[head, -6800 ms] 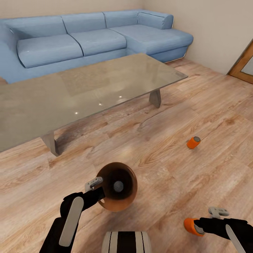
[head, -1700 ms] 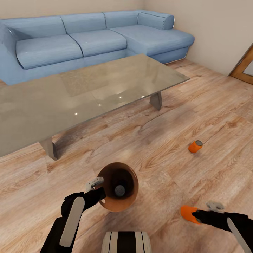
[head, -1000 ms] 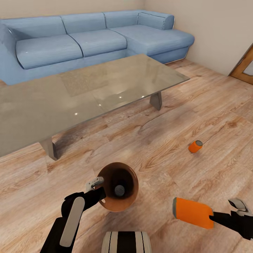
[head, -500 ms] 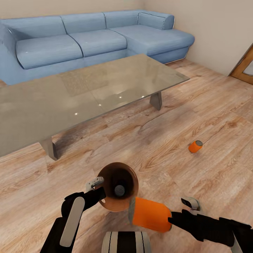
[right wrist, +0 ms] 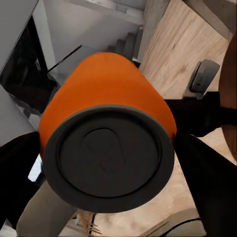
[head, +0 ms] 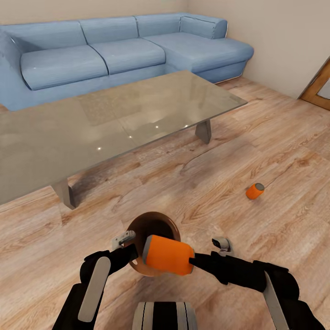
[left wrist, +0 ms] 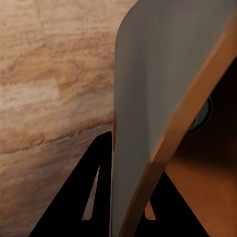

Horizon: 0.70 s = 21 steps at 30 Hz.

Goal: Put the three can of soda from the living room inside the tash can in the kitchen.

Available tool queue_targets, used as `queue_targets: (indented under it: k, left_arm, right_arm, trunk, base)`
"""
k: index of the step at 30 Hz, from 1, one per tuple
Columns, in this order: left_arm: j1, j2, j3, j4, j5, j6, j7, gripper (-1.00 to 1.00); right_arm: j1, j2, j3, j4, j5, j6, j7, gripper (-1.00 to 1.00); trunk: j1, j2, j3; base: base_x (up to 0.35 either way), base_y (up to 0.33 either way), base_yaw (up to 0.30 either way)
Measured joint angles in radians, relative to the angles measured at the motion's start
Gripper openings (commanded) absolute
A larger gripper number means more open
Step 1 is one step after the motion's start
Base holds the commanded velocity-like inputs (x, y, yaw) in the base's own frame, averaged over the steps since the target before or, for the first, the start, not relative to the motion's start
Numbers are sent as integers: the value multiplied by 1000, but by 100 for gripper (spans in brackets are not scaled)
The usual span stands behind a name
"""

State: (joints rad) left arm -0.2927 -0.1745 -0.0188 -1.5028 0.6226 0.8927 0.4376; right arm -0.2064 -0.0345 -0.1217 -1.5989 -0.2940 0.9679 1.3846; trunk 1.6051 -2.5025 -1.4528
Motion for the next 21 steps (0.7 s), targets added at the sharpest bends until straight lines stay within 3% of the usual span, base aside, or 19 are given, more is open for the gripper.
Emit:
queue_targets:
  k: [3, 13, 21]
  left_arm:
    - [0, 0, 0, 0, 0, 0, 0, -100]
    - [0, 0, 0, 0, 0, 0, 0, -100]
    - [0, 0, 0, 0, -1, 0, 0, -100]
  right_arm:
    - [-6, 31, 8, 0, 2, 1, -86, -100]
    - [0, 135, 102, -1, 6, -5, -319, -100]
    - [-1, 182, 128, -1, -3, -3, -565, -100]
  trunk:
    - [0, 0, 0]
    - [0, 0, 0]
    - [0, 0, 0]
  base:
    - [0, 0, 0]
    - [0, 0, 0]
    - [0, 0, 0]
